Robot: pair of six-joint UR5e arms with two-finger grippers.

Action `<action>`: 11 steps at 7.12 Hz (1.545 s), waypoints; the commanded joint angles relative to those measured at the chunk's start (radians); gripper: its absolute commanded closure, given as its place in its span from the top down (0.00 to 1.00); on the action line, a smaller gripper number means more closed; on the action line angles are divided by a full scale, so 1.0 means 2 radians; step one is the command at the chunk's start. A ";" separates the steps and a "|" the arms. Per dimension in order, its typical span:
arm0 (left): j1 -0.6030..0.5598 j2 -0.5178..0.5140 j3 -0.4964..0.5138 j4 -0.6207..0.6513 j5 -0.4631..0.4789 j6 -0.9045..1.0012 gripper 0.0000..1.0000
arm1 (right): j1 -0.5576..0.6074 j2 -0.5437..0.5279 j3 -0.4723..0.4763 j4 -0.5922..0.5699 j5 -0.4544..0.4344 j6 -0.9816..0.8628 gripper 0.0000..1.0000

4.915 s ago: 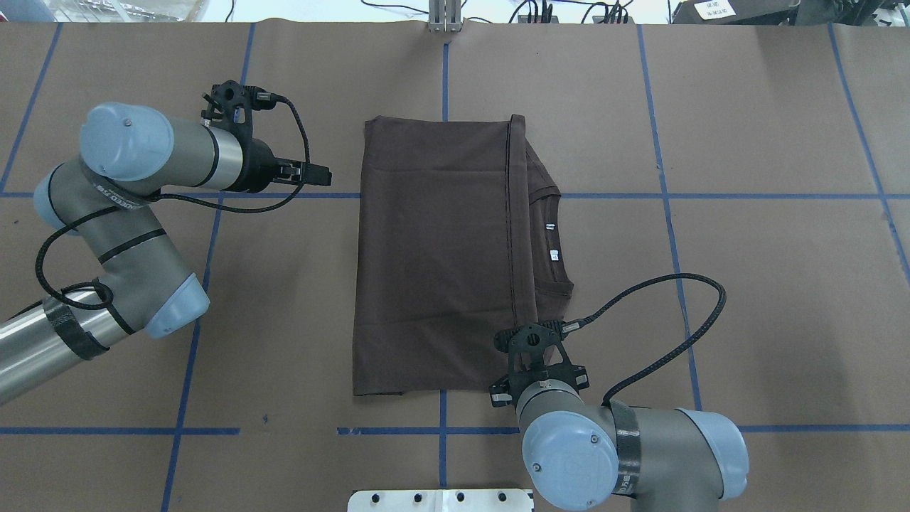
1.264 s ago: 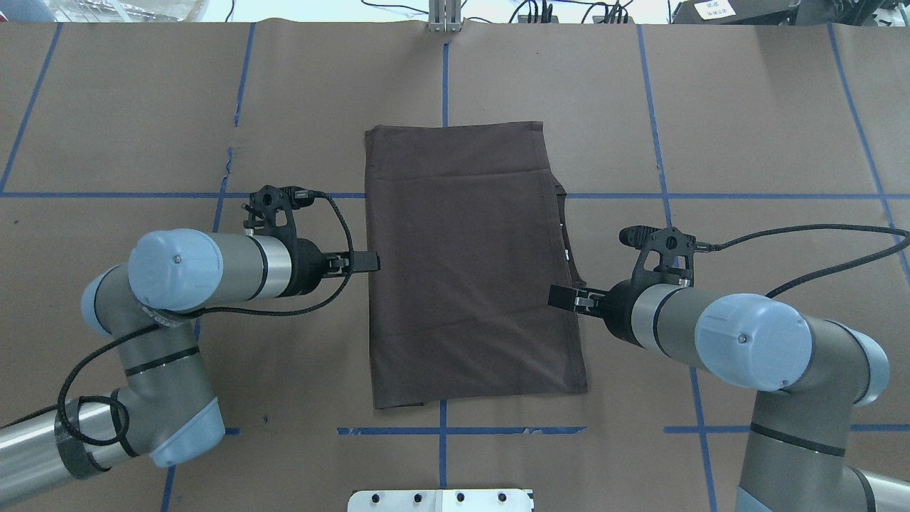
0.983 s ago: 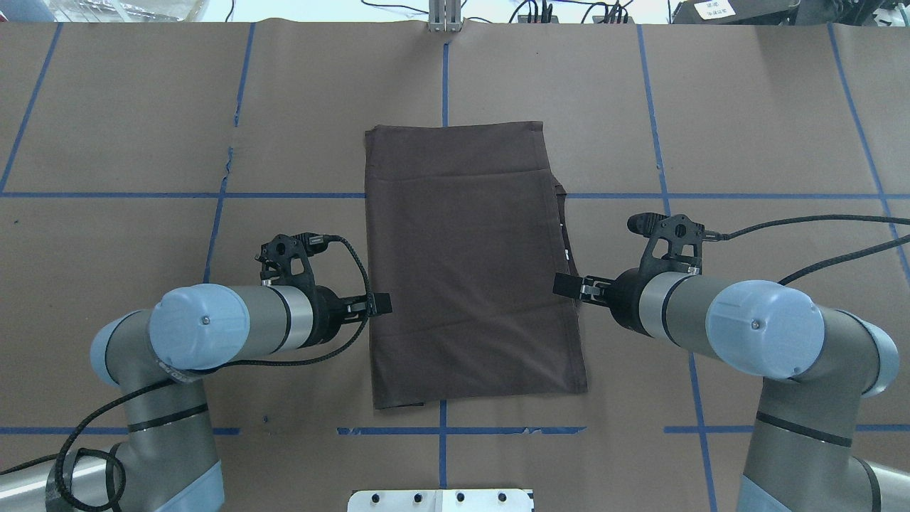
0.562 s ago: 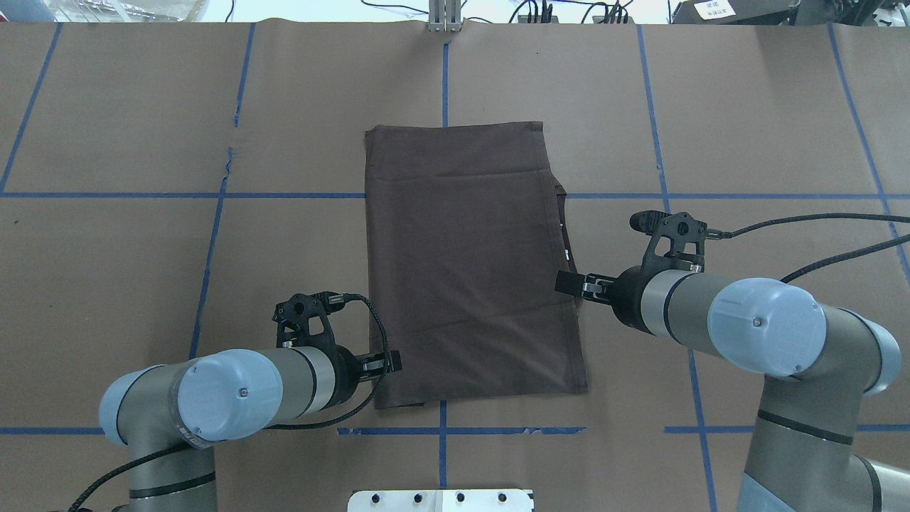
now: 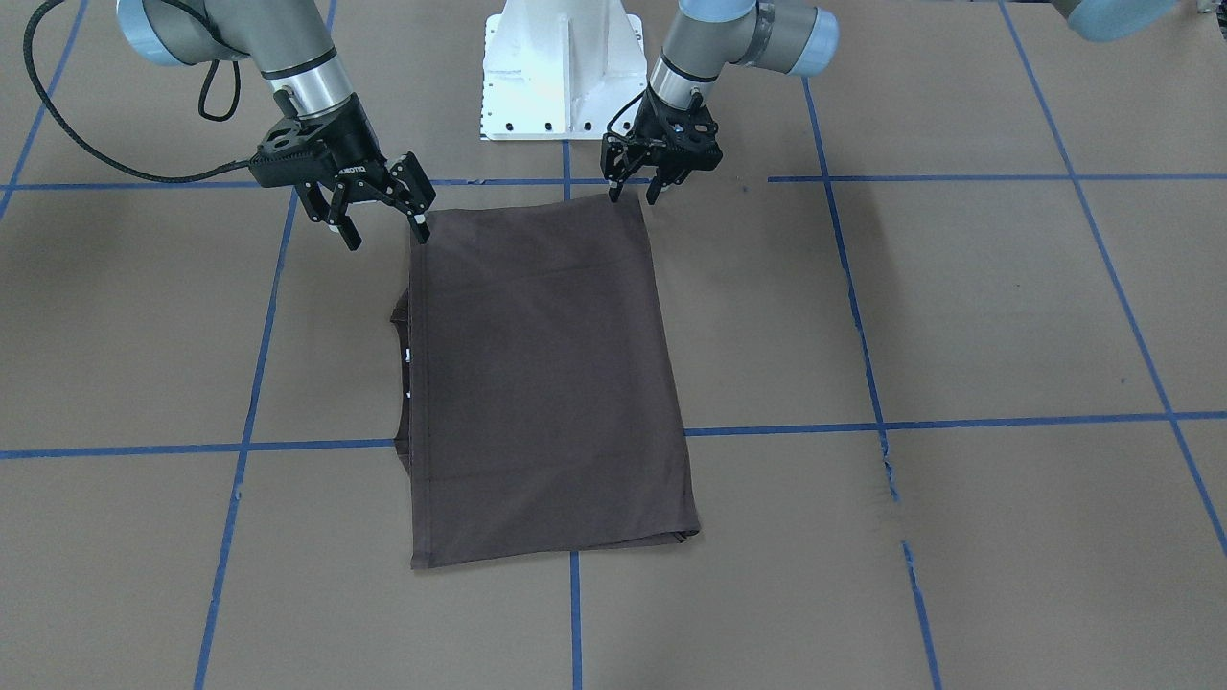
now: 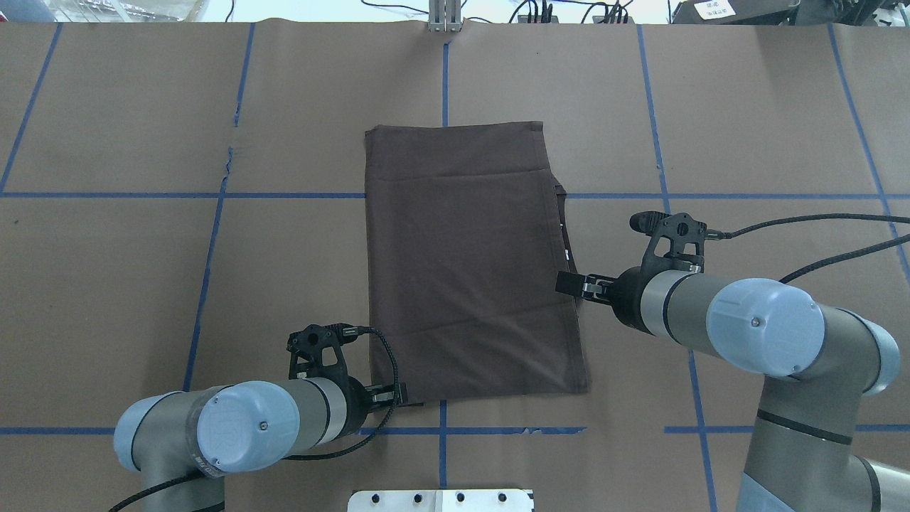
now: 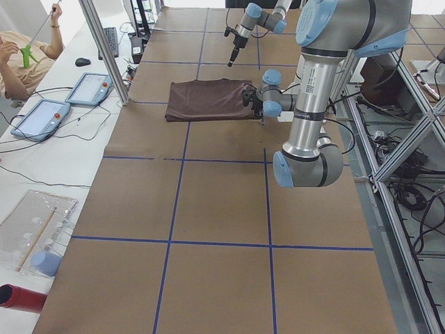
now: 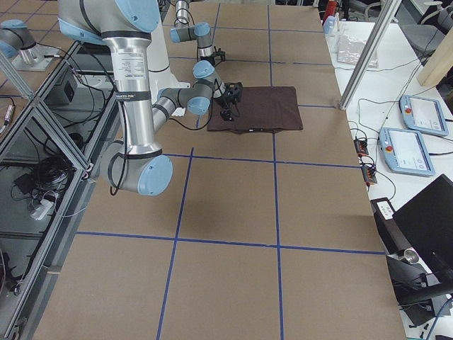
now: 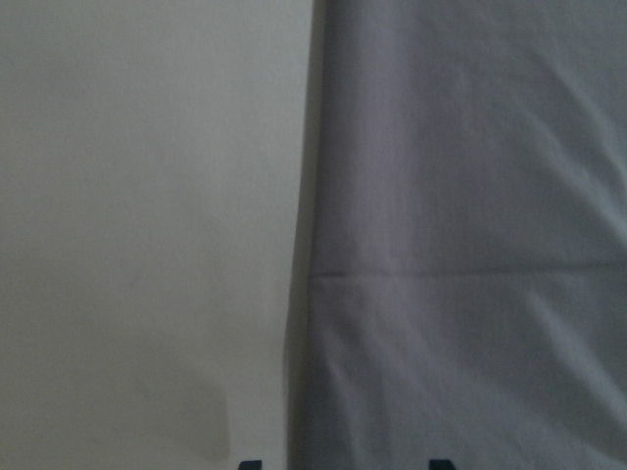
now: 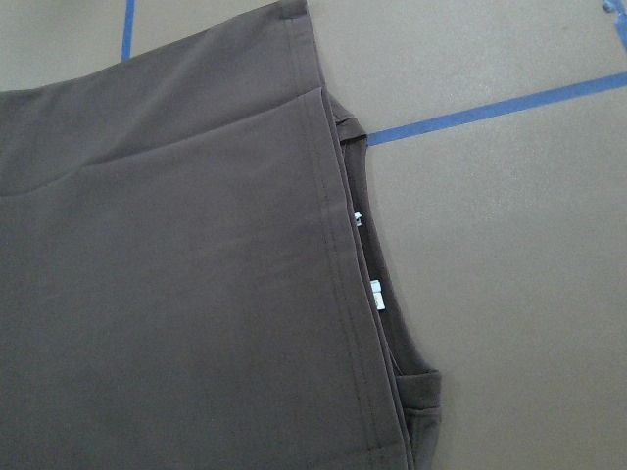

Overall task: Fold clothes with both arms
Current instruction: 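Lower both grippers and grasp the near corners of the shirt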

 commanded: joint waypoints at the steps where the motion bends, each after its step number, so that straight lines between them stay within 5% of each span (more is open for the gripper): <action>1: 0.003 -0.001 0.002 0.000 0.005 0.000 0.63 | 0.000 -0.001 -0.001 0.000 0.000 0.000 1.00; 3: 0.005 -0.001 0.004 0.000 0.008 -0.021 0.47 | 0.000 -0.001 -0.001 0.000 0.000 0.000 1.00; 6: 0.012 -0.003 0.010 -0.001 0.008 -0.025 0.44 | 0.000 -0.001 -0.001 0.000 0.000 0.000 1.00; 8: 0.012 -0.004 0.010 -0.001 0.008 -0.025 0.00 | 0.000 -0.001 -0.001 0.000 0.000 0.000 1.00; 11: 0.010 -0.006 0.004 -0.001 0.009 -0.024 0.00 | 0.000 -0.002 -0.001 0.000 -0.001 0.001 1.00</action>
